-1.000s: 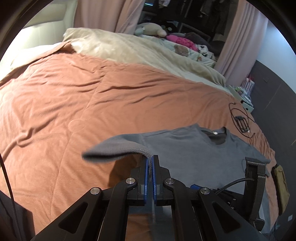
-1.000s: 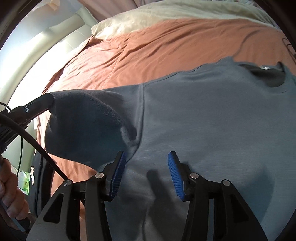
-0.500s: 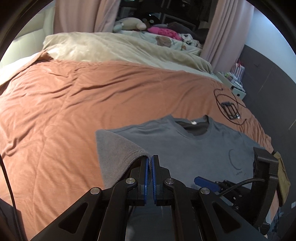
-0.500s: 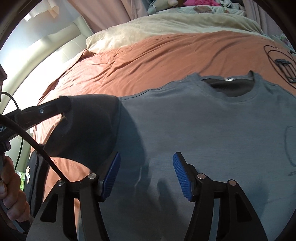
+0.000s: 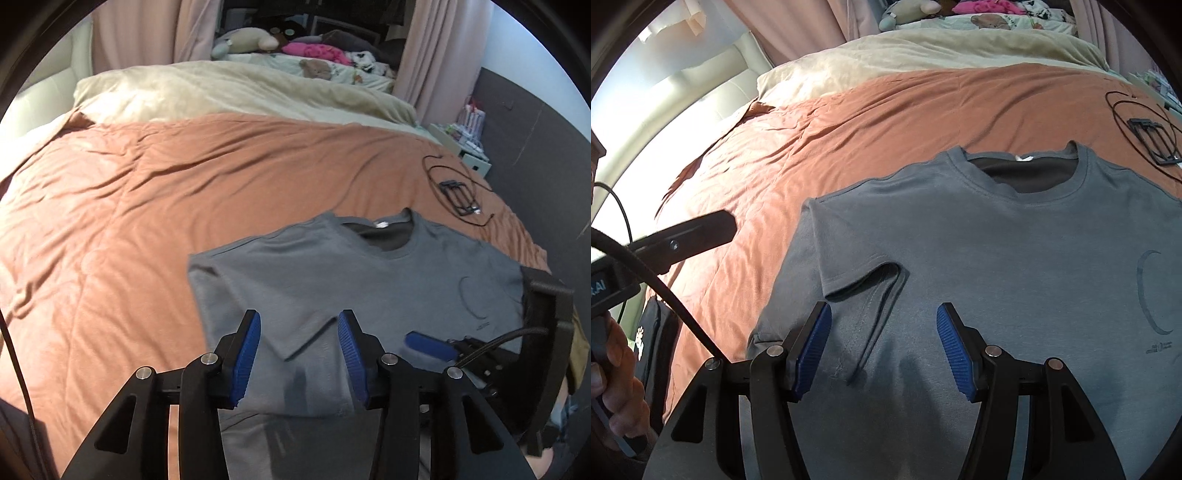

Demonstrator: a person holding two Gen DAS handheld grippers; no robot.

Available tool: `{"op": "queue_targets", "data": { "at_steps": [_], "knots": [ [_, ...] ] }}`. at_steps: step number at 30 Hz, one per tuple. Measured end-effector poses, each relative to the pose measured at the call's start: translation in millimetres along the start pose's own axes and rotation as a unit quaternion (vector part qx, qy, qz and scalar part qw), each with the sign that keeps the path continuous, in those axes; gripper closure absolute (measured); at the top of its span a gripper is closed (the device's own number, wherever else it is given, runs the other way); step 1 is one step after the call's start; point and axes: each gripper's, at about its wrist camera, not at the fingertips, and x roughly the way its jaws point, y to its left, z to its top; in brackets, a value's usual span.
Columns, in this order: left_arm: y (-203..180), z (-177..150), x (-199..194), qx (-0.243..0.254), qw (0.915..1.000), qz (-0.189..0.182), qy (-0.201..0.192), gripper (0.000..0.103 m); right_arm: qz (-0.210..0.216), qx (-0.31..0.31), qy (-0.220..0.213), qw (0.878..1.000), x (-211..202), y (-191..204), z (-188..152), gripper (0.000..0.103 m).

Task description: Fold small clothes

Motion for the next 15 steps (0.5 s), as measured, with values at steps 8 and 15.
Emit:
{"op": "queue_targets", "data": {
  "at_steps": [8,15],
  "knots": [
    [46,-32,22,-0.022,0.9981,0.035,0.045,0.057,0.008,-0.044,0.025,0.999,24,8,10,0.046],
    [71,-58,52,-0.04,0.995,0.031,0.086,0.072,0.004,-0.087,0.034,0.996,50,25,19,0.049]
  ]
}}
